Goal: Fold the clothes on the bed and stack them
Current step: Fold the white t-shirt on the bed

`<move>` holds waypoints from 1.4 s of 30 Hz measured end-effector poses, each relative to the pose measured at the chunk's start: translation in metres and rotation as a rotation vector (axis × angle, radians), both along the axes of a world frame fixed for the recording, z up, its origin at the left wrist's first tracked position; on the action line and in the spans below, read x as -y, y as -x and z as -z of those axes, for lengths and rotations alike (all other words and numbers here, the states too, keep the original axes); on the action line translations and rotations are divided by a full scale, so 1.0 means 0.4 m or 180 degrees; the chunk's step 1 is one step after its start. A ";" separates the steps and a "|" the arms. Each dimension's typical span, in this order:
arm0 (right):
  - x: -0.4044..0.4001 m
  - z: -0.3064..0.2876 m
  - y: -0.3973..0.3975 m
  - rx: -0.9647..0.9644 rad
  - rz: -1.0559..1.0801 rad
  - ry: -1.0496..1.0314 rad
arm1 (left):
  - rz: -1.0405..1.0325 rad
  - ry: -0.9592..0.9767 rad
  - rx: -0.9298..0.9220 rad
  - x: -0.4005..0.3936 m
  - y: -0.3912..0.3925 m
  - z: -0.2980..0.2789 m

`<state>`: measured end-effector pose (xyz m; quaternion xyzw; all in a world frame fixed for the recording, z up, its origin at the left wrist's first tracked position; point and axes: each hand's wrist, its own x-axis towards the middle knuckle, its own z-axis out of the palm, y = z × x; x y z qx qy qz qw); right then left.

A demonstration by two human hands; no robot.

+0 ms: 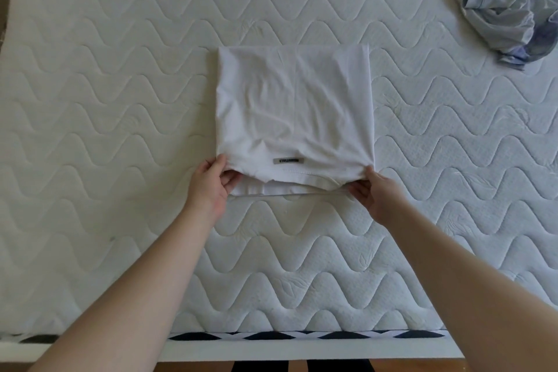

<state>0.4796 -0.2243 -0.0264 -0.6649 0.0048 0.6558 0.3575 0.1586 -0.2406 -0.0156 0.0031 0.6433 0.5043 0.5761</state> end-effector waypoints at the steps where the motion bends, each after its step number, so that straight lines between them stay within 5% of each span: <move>1: -0.002 0.000 0.001 0.0027 -0.0004 0.0041 | 0.0003 0.0182 0.0061 0.003 -0.004 0.006; 4: -0.005 -0.003 0.003 0.0285 -0.0117 0.0183 | 0.0124 0.0581 -0.0202 0.016 -0.006 0.031; 13: 0.034 -0.004 0.081 0.0167 0.0061 0.0017 | 0.0376 0.0407 -0.0098 0.035 -0.053 0.044; 19: 0.049 -0.001 0.095 0.0241 0.0179 0.0272 | -0.0087 0.0369 0.0467 0.059 -0.064 0.053; 27: 0.061 0.009 0.051 0.1893 -0.1679 0.0327 | 0.1669 0.1252 -0.1974 0.088 -0.019 0.078; 30: 0.072 0.002 0.032 0.2555 -0.1867 0.0472 | 0.1806 0.1204 -0.3293 0.108 0.004 0.056; 33: 0.079 -0.007 0.013 0.3282 -0.1237 0.0122 | 0.1538 0.0567 -0.3953 0.108 0.010 0.044; 35: 0.062 -0.004 0.002 0.3125 -0.0863 -0.0201 | 0.1677 0.0523 -0.3735 0.086 0.019 0.054; 39: 0.006 0.014 -0.013 0.2803 -0.1781 -0.0200 | 0.2078 0.0759 -0.2778 0.021 0.050 0.077; 42: -0.031 0.018 -0.022 0.2491 -0.1858 -0.0048 | 0.1937 0.0695 -0.1923 -0.003 0.067 0.083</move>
